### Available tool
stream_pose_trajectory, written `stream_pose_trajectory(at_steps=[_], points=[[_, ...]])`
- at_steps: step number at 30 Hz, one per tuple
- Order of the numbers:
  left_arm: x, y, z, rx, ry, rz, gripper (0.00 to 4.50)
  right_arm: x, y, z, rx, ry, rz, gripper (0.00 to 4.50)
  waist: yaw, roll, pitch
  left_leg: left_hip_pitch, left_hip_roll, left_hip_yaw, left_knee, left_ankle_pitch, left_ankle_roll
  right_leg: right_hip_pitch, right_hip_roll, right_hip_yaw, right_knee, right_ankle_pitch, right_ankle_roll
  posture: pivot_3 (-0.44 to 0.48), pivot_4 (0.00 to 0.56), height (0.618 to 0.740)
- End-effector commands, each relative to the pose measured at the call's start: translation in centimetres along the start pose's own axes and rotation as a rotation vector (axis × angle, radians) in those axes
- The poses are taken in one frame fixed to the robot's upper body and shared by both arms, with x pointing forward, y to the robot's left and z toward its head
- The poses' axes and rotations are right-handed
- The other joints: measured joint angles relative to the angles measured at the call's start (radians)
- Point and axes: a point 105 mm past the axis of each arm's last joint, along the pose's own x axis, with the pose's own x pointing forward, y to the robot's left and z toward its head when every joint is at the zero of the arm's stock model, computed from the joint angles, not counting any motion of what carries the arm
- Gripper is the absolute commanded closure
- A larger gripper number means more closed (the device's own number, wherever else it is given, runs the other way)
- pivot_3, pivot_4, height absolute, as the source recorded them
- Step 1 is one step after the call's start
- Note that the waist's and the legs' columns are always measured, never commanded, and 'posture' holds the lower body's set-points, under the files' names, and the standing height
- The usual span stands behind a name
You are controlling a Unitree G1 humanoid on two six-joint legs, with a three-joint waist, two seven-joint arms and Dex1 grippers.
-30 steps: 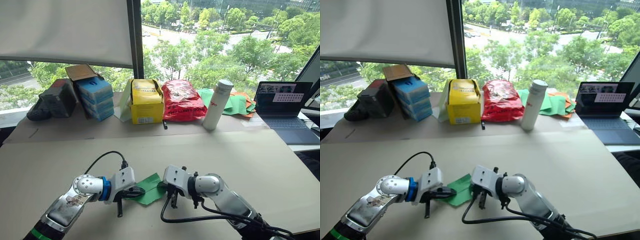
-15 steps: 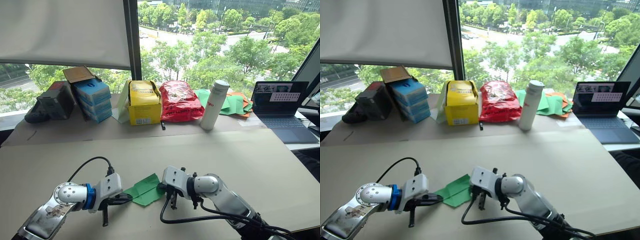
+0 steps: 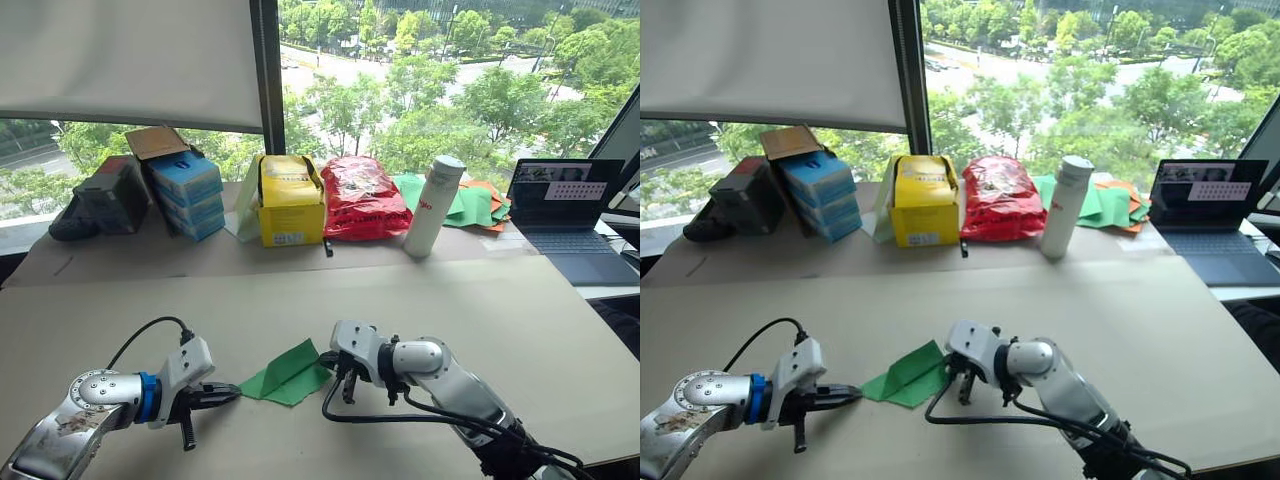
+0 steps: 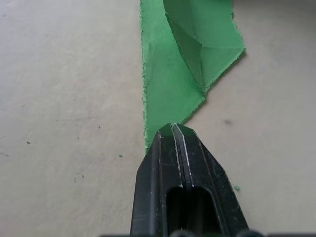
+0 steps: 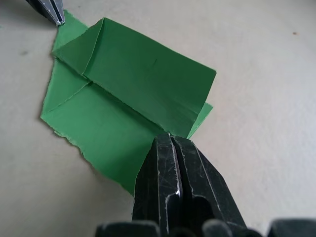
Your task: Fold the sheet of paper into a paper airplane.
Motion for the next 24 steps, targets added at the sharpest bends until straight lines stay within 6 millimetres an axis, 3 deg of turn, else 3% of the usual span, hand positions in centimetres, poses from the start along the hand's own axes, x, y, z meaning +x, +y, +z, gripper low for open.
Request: stream_pose_trajectory(at_steps=[1, 6, 14, 19, 24], points=[[-1.0, -0.3, 1.5, -0.018, -0.066, -0.018, 4.5, -1.1, -0.7, 2.9, -0.03, -0.081, -0.016, 4.47, 0.0, 0.0, 0.0, -0.001, 0.0, 0.0, 0.0, 0.002, -0.004, 0.0, 0.0, -0.001, 0.0, 0.0, 0.0, 0.0, 0.15, 0.74], [-1.2, -0.8, 2.2, -0.042, -0.104, -0.048, 4.5, -1.6, -1.4, 3.7, -0.028, -0.097, 0.0, 2.88, 0.002, -0.001, 0.003, -0.002, -0.001, 0.0, 0.0, 0.002, -0.003, 0.001, 0.001, -0.003, -0.003, 0.0, 0.0, 0.0, 0.15, 0.74], [-1.1, -1.9, 3.6, -0.062, -0.152, -0.11, 4.5, -0.4, -2.9, 3.2, -0.1, -0.067, 0.102, 0.09, 0.0, -0.002, 0.005, -0.001, -0.001, 0.0, 0.0, 0.001, -0.002, 0.002, 0.005, -0.004, -0.002, 0.0, 0.001, 0.0, 0.15, 0.74], [-0.9, -1.8, 3.7, -0.058, -0.155, -0.108, 4.5, 0.8, -4.3, 3.0, -0.098, -0.06, 0.17, 0.04, -0.002, -0.002, 0.005, -0.001, -0.001, 0.001, 0.0, 0.002, -0.003, 0.002, 0.009, -0.003, -0.002, 0.0, 0.001, 0.0, 0.15, 0.74], [-0.9, -2.0, 3.5, -0.058, -0.157, -0.107, 4.5, 1.6, -3.1, 3.5, -0.029, -0.114, 0.351, 0.04, -0.002, -0.001, 0.005, -0.001, 0.0, 0.0, 0.0, 0.002, -0.004, 0.002, 0.01, -0.002, -0.002, 0.0, 0.0, 0.0, 0.15, 0.74]])
